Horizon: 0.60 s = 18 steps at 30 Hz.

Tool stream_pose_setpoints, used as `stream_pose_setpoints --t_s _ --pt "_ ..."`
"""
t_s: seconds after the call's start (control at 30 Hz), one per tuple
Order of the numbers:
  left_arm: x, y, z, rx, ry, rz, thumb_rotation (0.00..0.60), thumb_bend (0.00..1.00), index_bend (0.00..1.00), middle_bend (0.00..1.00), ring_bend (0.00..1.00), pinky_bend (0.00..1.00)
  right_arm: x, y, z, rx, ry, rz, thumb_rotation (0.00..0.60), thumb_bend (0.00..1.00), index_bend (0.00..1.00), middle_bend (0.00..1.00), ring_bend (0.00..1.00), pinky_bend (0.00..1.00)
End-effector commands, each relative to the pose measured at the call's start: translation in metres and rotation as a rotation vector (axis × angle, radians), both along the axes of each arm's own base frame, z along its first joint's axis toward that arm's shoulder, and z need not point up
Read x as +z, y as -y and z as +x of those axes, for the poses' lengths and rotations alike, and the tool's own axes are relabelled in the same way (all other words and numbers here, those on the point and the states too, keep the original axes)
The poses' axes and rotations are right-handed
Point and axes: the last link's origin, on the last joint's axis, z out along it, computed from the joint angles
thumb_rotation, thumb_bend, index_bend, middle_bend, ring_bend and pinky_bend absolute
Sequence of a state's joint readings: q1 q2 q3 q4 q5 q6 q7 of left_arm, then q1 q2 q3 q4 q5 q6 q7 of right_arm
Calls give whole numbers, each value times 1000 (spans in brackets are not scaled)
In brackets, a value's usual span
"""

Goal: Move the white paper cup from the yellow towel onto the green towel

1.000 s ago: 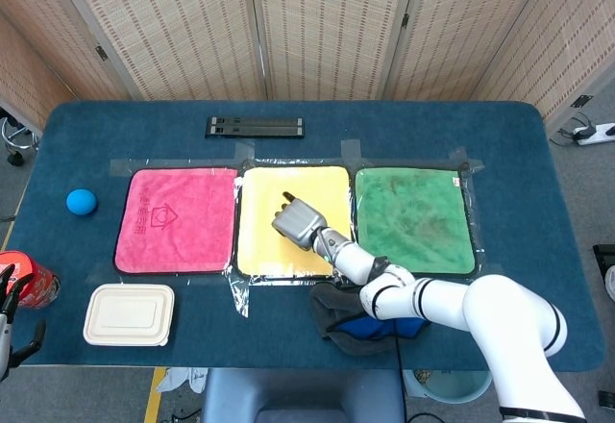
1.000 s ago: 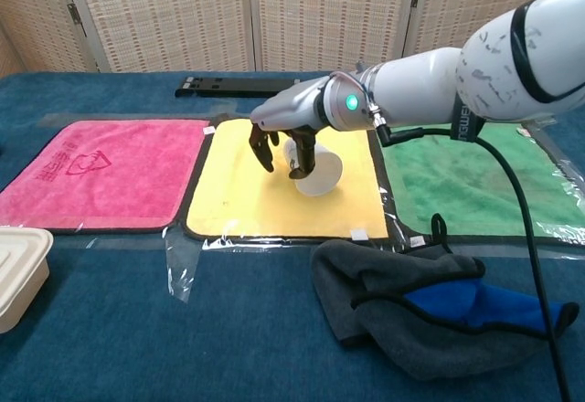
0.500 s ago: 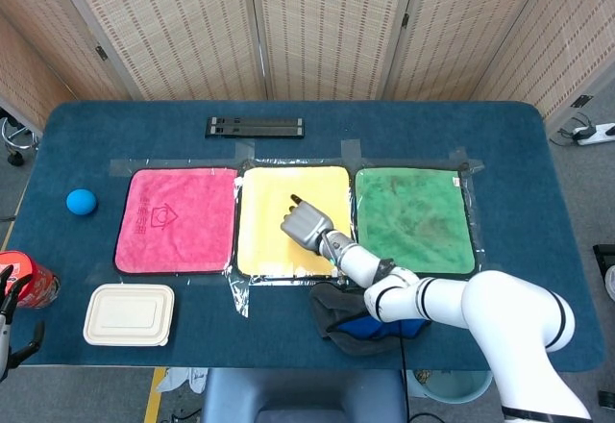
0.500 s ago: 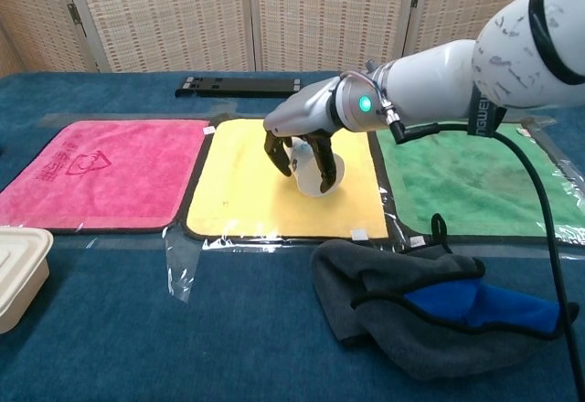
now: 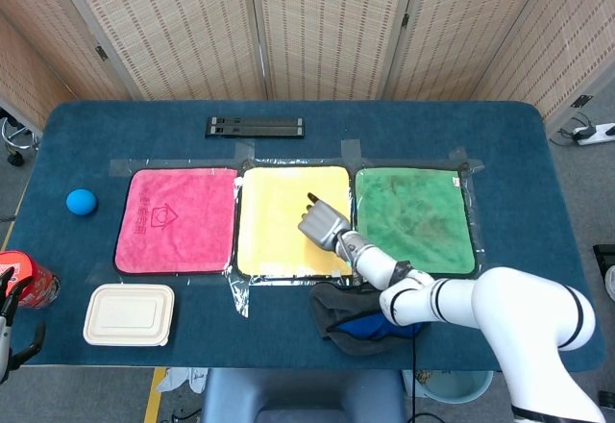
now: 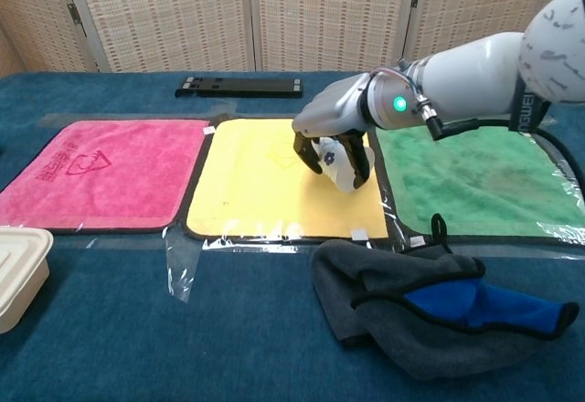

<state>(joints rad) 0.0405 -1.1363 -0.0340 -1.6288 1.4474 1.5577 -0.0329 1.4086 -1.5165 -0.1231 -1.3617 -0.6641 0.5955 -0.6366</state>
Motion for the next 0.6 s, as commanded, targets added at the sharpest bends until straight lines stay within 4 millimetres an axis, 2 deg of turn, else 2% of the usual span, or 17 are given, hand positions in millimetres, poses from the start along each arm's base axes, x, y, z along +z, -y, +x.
stream_pose_setpoints --t_s 0.03,0.37,0.5,0.6 --pt "0 0 0 -1 0 0 600 493 157 0 0 0 14 -3 -14 2 -24 -21 600 206 416 327 209 0" --pt "0 -2 -1 -1 1 -3 600 493 157 0 0 0 66 -24 -44 -28 -32 -87 600 207 416 328 211 0" --pt "0 -3 0 -5 3 -5 600 493 157 0 0 0 77 -21 -32 -23 29 -123 600 207 416 332 219 0" --pt "0 -2 1 -8 6 1 600 493 157 0 0 0 73 -14 -15 -11 81 -126 600 207 415 332 221 0"
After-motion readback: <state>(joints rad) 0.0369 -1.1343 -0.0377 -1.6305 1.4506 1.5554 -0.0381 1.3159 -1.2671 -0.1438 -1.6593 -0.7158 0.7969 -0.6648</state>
